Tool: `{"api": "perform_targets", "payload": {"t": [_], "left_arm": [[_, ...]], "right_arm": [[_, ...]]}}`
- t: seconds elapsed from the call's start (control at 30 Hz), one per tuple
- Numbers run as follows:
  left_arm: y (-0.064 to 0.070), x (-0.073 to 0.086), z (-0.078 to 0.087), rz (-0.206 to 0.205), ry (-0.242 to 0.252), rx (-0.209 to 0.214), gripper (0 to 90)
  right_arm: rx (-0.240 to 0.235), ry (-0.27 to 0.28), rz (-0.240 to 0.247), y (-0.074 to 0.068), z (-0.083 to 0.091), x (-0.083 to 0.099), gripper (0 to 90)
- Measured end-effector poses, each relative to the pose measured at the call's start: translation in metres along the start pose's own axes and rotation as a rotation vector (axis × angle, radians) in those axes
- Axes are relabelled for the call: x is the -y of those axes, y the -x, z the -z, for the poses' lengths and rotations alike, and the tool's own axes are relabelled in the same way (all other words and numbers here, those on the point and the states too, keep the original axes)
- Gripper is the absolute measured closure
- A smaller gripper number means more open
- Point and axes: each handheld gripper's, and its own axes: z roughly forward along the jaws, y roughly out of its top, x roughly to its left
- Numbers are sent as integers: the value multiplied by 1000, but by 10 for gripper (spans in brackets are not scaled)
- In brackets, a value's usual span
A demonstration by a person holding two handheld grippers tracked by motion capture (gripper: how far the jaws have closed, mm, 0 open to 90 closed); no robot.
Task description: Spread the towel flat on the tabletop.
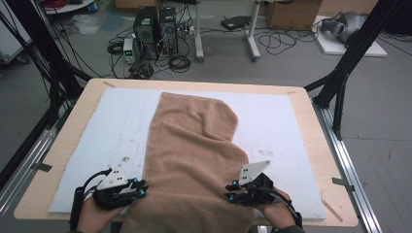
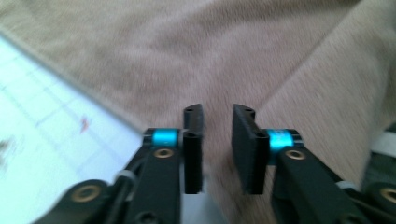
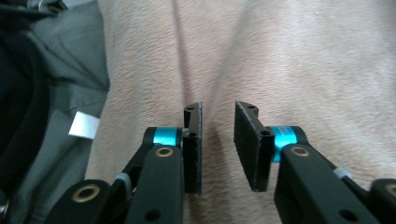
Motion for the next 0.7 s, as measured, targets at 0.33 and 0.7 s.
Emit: {"api": "perform_targets", "payload": {"t": [0.33, 0.7], "left_arm": [[-2, -1, -21, 12, -50, 20, 851], [19, 17, 15, -16, -12, -13, 866]], "right_arm": [[-17, -51, -32, 7, -24, 4, 827], [-38, 0, 21, -16, -15, -7, 845]]}}
